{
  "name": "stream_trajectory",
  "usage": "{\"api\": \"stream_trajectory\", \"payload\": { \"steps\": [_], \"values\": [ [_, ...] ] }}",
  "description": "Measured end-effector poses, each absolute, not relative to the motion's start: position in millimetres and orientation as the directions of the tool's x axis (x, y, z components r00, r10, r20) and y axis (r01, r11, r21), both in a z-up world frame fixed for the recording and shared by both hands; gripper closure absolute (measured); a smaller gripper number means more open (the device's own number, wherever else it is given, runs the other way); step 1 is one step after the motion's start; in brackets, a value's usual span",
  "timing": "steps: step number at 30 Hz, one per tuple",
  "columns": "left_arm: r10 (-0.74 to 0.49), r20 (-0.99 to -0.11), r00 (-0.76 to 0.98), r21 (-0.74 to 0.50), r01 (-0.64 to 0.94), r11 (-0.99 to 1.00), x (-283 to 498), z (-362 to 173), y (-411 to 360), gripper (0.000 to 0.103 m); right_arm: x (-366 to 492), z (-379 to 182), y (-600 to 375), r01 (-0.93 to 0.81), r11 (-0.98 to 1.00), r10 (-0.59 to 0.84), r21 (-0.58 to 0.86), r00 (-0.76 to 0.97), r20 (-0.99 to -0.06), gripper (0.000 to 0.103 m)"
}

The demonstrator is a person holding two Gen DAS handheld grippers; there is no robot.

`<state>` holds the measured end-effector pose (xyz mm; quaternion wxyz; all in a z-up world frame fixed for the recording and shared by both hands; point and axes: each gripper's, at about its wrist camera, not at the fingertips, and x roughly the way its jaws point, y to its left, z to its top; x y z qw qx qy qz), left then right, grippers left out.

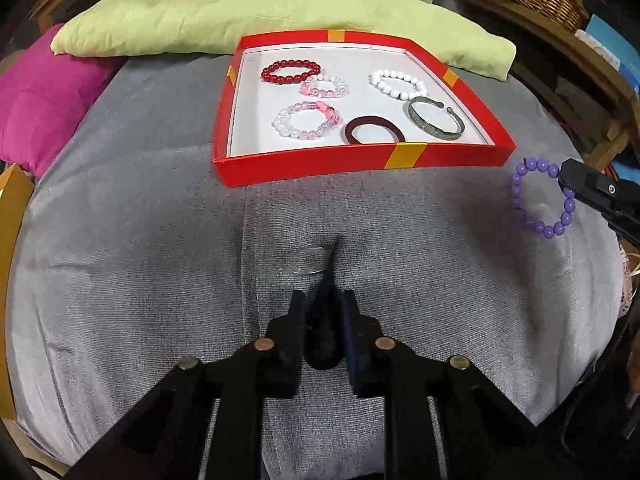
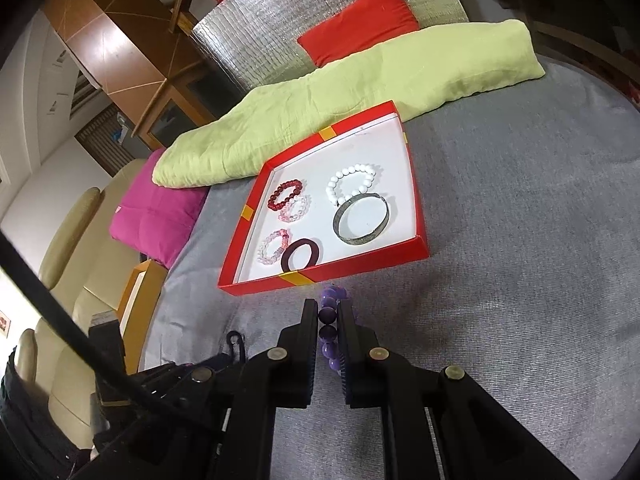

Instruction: Organize jewelry

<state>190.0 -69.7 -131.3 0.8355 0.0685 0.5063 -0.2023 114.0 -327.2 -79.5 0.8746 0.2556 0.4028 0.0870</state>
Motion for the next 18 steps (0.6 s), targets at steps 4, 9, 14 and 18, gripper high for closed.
{"api": "stream_trajectory", "payload": {
  "steps": [4, 9, 14, 18],
  "values": [
    [-0.271, -0.865, 0.422, -0.090, 0.401, 0.912, 188, -129, -65, 0.091, 114, -79, -327, 0.053, 0.852, 0.361, 0.521, 0.661, -0.657, 0.092],
    [-0.270, -0.848, 0.457, -0.075, 0.400, 0.914, 184, -115, -62, 0.096, 114, -79, -328, 0.051, 0.850, 0.363, 0.525, 0.666, -0.652, 0.092],
    [-0.272, -0.827, 0.491, -0.053, 0.414, 0.909, 179, -100, -61, 0.096, 113, -78, -329, 0.049, 0.848, 0.365, 0.527, 0.668, -0.648, 0.092],
    [-0.252, -0.849, 0.465, -0.065, 0.381, 0.922, 182, -109, -51, 0.096, 113, -77, -329, 0.050, 0.848, 0.364, 0.527, 0.669, -0.648, 0.092]
  ]
}}
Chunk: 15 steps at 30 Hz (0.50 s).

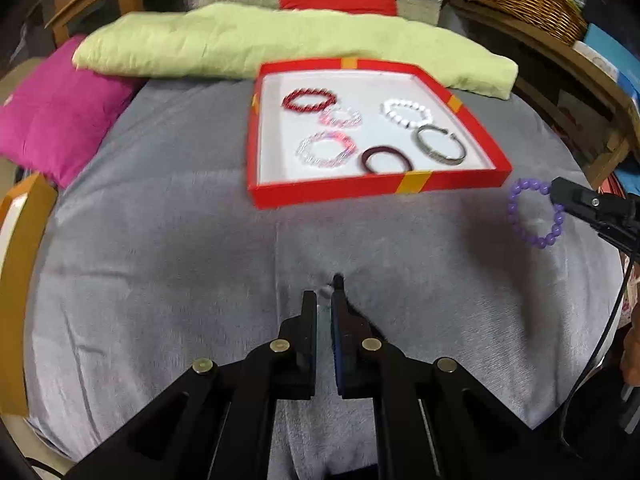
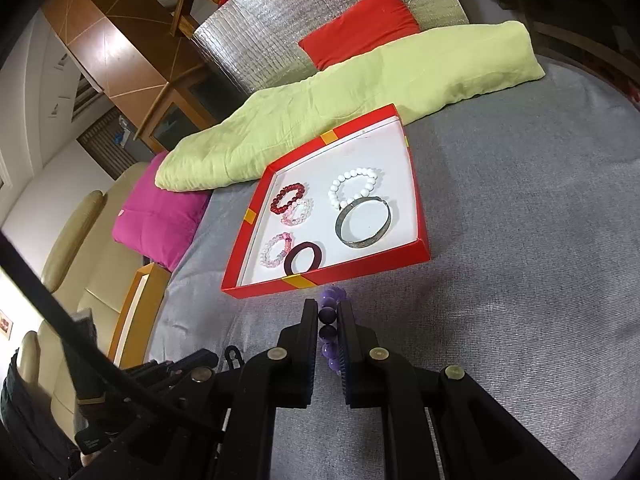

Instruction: Organize jewelry

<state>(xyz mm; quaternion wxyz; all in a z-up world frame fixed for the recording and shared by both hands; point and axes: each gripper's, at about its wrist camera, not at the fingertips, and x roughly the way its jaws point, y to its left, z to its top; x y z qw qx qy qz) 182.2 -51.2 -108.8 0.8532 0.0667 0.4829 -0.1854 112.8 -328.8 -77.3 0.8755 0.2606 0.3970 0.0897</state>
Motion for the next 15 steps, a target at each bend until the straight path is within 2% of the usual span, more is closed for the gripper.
{"api": "stream_trajectory", "payload": {
  "steps": [5, 7, 8, 13, 14, 15],
  "values": [
    [-0.272, -0.866, 0.420, -0.095, 0.396, 0.913, 179, -117, -58, 0.084, 114, -79, -327, 0.049, 0.851, 0.366, 0.522, 0.658, -0.658, 0.092],
    [-0.271, -0.877, 0.397, -0.095, 0.410, 0.907, 180, -123, -66, 0.067, 114, -79, -326, 0.046, 0.853, 0.366, 0.520, 0.657, -0.659, 0.092],
    [-0.268, -0.881, 0.391, -0.095, 0.407, 0.908, 181, -125, -68, 0.065, 114, -79, -326, 0.047, 0.854, 0.364, 0.518, 0.658, -0.660, 0.092],
    [-0.297, -0.881, 0.369, -0.133, 0.409, 0.903, 185, -132, -70, 0.068, 114, -80, -328, 0.054, 0.855, 0.358, 0.516, 0.658, -0.662, 0.092],
    [-0.302, -0.879, 0.369, -0.140, 0.406, 0.903, 186, -132, -69, 0.073, 114, -81, -327, 0.054, 0.856, 0.357, 0.514, 0.657, -0.663, 0.092],
    [-0.303, -0.879, 0.368, -0.145, 0.399, 0.905, 188, -133, -67, 0.086, 114, -81, -327, 0.053, 0.856, 0.358, 0.514, 0.657, -0.664, 0.092]
  ]
}}
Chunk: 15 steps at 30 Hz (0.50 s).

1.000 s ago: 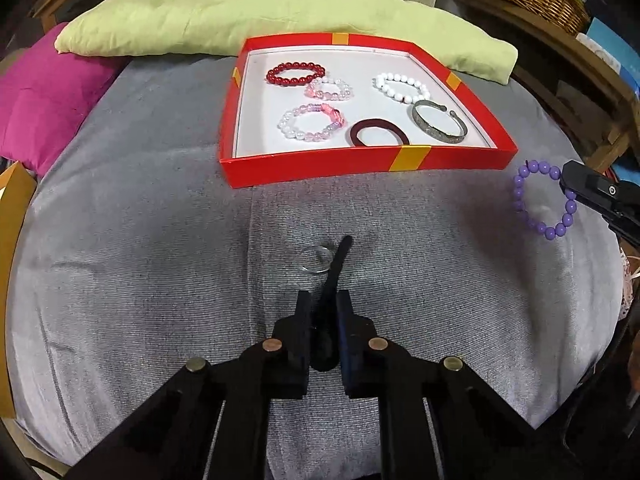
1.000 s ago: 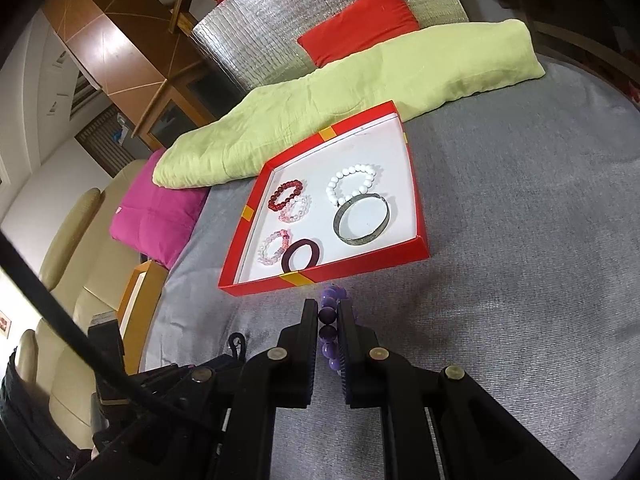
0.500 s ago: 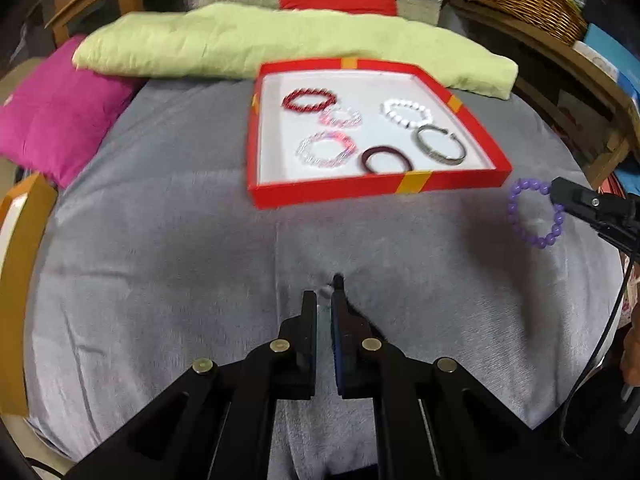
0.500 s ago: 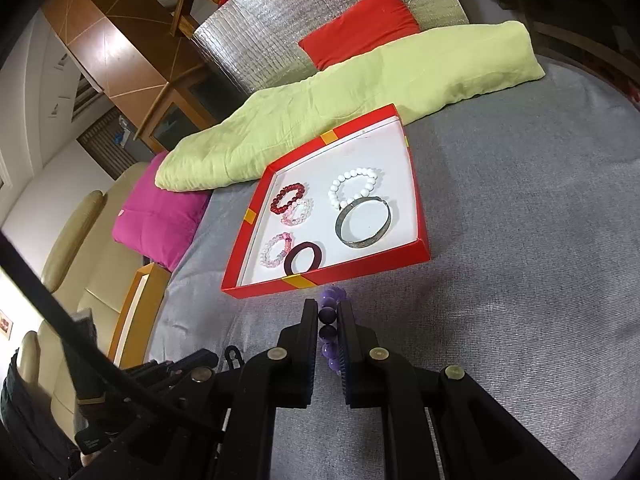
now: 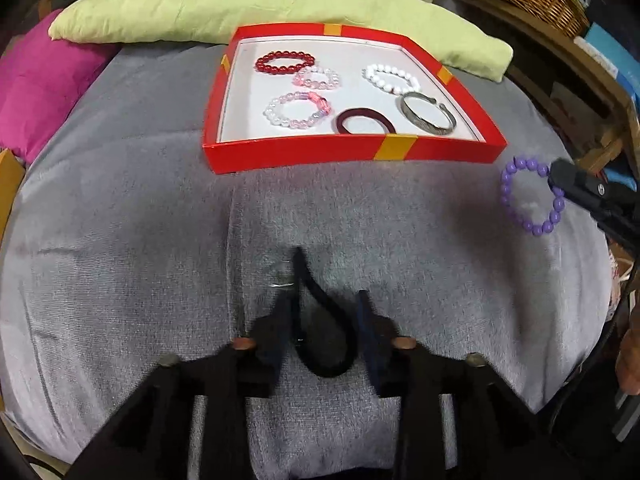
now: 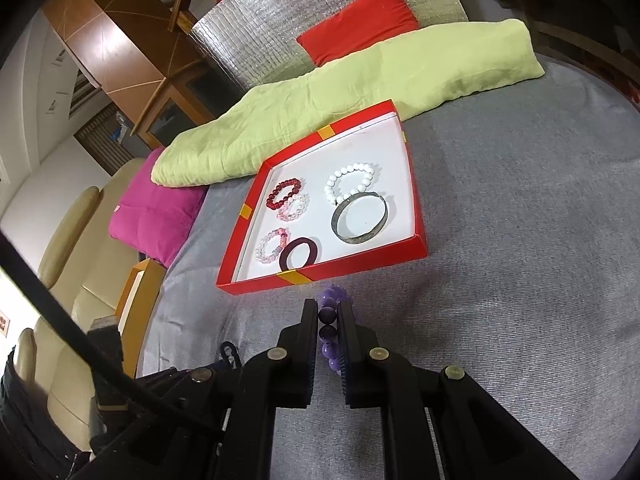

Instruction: Organize jewelry

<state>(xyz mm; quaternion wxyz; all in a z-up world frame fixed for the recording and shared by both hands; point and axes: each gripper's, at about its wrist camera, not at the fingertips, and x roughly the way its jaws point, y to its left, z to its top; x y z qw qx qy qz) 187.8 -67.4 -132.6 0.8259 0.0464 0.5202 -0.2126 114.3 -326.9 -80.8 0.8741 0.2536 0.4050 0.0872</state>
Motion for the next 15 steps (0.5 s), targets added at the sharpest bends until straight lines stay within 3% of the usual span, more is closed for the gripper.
{"api": "stream_trajectory", "payload": {
  "steps": [1, 15],
  "values": [
    [-0.302, -0.878, 0.371, -0.145, 0.396, 0.907, 189, -132, -66, 0.094, 114, -81, -326, 0.053, 0.856, 0.357, 0.514, 0.657, -0.664, 0.092],
    [-0.254, -0.818, 0.516, -0.042, 0.387, 0.921, 180, -88, -68, 0.097, 113, -77, -325, 0.032, 0.855, 0.364, 0.518, 0.673, -0.643, 0.092]
  ]
}}
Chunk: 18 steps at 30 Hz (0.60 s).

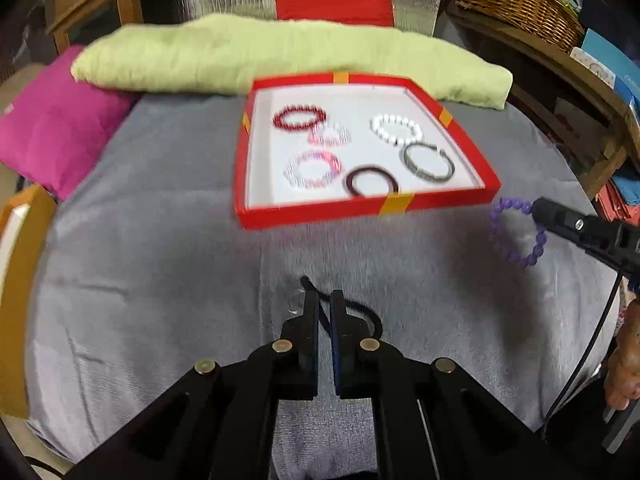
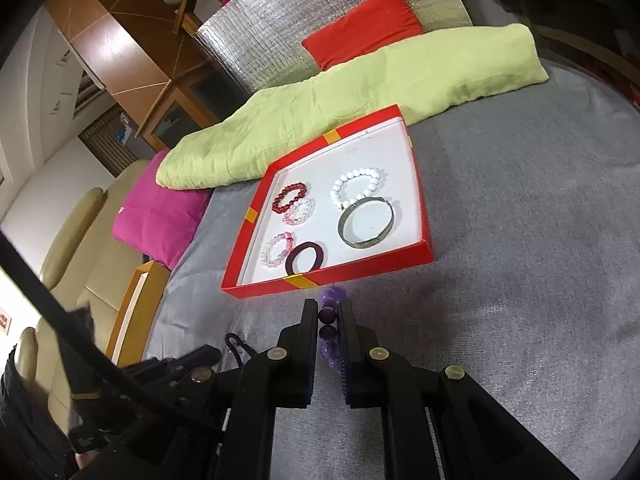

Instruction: Organize jewelry

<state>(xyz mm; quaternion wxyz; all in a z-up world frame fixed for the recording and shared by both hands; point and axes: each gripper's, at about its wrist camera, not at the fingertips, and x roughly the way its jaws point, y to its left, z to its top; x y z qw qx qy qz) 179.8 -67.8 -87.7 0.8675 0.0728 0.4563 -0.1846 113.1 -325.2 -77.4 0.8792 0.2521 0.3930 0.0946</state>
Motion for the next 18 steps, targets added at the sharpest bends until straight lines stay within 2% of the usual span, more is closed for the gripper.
{"api": "stream_trajectory", "payload": {
  "steps": [9, 14, 18],
  "values": [
    [-0.215, -0.753, 0.621, 0.059, 0.390, 0.919, 169, -49, -81, 0.097, 110, -71, -324, 0.004, 0.848, 0.377, 0.530, 0.698, -0.609, 0.092],
    [-0.230, -0.747, 0.623, 0.049, 0.398, 0.916, 168, -43, -79, 0.097, 109, -67, -322, -0.012, 0.847, 0.383, 0.531, 0.706, -0.596, 0.092],
    [-0.255, -0.794, 0.552, -0.002, 0.416, 0.909, 174, -61, -75, 0.097, 111, -71, -322, 0.006, 0.851, 0.375, 0.525, 0.694, -0.615, 0.092]
  ]
}}
